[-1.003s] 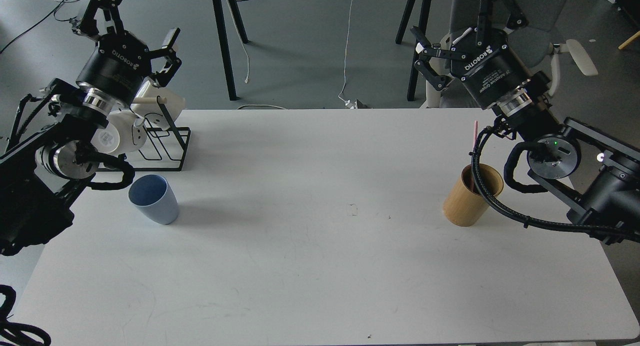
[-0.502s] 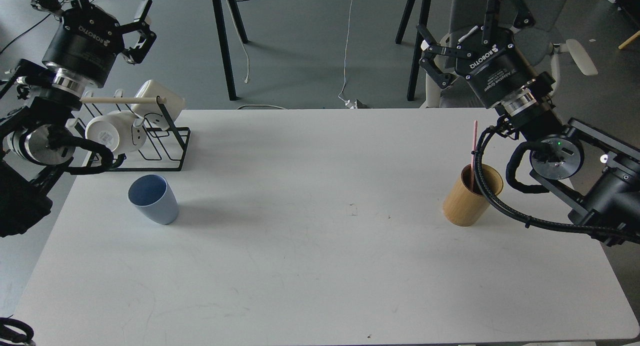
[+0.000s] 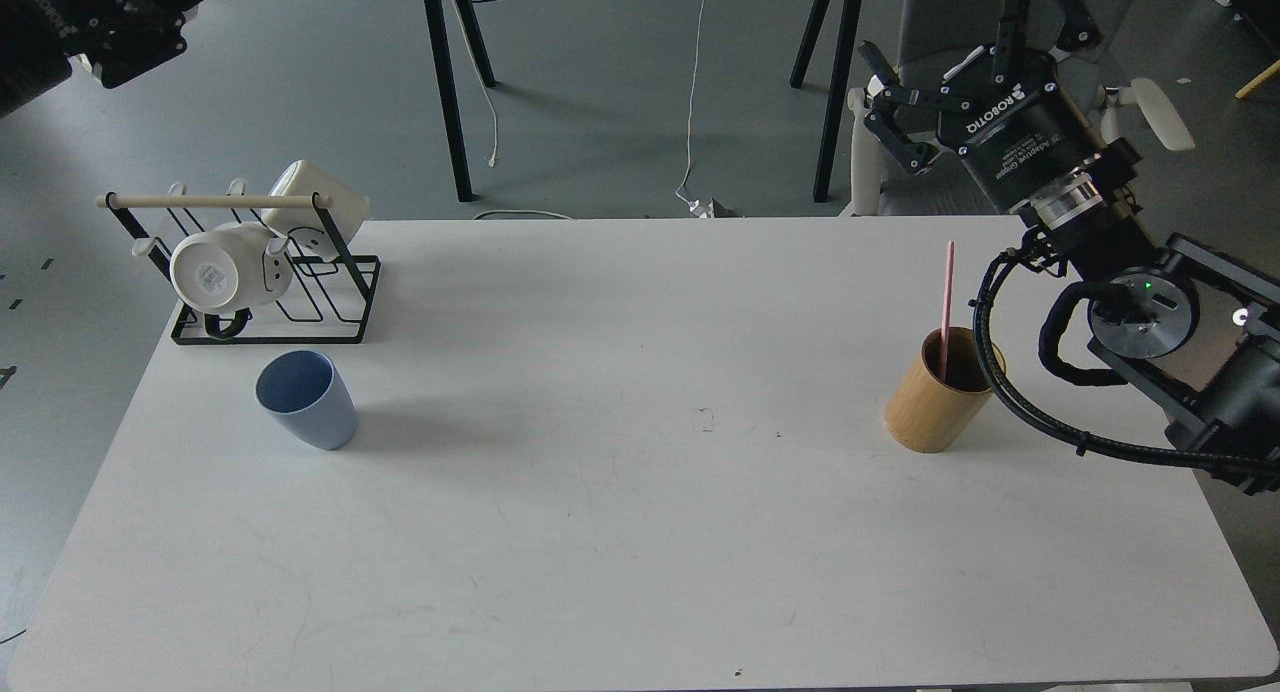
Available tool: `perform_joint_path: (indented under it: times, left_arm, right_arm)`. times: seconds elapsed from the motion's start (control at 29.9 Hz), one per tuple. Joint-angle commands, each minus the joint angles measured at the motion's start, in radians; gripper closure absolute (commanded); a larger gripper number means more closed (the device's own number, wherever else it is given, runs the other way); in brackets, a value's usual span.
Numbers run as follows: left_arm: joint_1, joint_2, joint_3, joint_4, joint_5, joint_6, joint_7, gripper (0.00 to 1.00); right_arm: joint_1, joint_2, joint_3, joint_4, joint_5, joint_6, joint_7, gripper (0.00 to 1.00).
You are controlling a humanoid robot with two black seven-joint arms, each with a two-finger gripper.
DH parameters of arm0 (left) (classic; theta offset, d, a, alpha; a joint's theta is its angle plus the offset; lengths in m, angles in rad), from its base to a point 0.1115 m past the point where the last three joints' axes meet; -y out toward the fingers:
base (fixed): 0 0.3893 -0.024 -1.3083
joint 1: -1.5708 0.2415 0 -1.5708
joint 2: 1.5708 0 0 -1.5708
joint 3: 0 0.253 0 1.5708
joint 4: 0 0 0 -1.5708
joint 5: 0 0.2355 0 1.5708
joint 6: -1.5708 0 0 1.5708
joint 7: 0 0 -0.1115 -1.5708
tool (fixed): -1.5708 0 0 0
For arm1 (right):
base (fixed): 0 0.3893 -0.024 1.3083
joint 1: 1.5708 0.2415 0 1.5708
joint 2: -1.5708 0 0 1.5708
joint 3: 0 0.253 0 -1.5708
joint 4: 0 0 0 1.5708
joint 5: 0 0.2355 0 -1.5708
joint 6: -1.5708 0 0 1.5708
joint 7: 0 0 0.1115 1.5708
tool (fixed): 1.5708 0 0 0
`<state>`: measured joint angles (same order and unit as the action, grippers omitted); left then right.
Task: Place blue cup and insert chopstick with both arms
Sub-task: 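Raise the left arm up and away from the dish rack, then lower the left gripper to the blue cup and grasp it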
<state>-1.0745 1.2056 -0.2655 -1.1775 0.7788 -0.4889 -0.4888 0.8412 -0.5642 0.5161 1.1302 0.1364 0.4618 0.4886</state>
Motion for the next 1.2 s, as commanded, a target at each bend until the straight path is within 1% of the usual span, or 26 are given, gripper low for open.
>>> perform_joint_path:
  times: [0.0,0.13,0.23,0.37,0.47,0.53,0.7,0.9,1.04,1.17]
  left_arm:
    - [0.008,0.043,0.054,-0.002,0.331,0.0,0.0,0.01]
    - [0.054,0.032,0.172,0.013,0.546,0.0,0.0,0.01]
    - [0.059,0.013,0.244,0.048,0.596,0.003,0.0,0.01]
    - [0.064,-0.093,0.314,0.134,0.649,0.03,0.0,0.01]
    - [0.085,-0.152,0.328,0.191,0.669,0.053,0.0,0.01]
    - [0.11,-0.184,0.328,0.232,0.669,0.056,0.0,0.01]
    - [0.116,-0.267,0.328,0.34,0.674,0.058,0.0,0.02]
    - [0.142,-0.342,0.33,0.436,0.675,0.059,0.0,0.02]
    - [0.154,-0.383,0.33,0.461,0.675,0.059,0.0,0.04]
    - [0.153,-0.391,0.33,0.461,0.674,0.058,0.0,0.07]
  right_arm:
    - [-0.002,0.0,-0.002,-0.001,-0.004,0.0,0.0,0.01]
    - [-0.024,0.0,-0.001,-0.003,-0.014,0.0,0.0,0.01]
    - [-0.034,0.0,-0.002,-0.003,-0.014,0.0,0.0,0.01]
    - [-0.051,0.0,-0.001,0.0,-0.015,0.0,0.0,0.01]
    - [-0.06,-0.002,0.001,0.0,-0.017,0.0,0.0,0.01]
    - [-0.065,-0.002,0.001,0.0,-0.017,0.0,0.0,0.01]
    - [-0.073,-0.011,0.001,0.0,-0.017,0.0,0.0,0.01]
    - [-0.09,-0.017,0.001,0.0,-0.017,0.0,0.0,0.01]
    - [-0.096,-0.026,0.001,0.0,-0.017,0.0,0.0,0.01]
    - [-0.096,-0.031,0.002,0.0,-0.017,0.0,0.0,0.01]
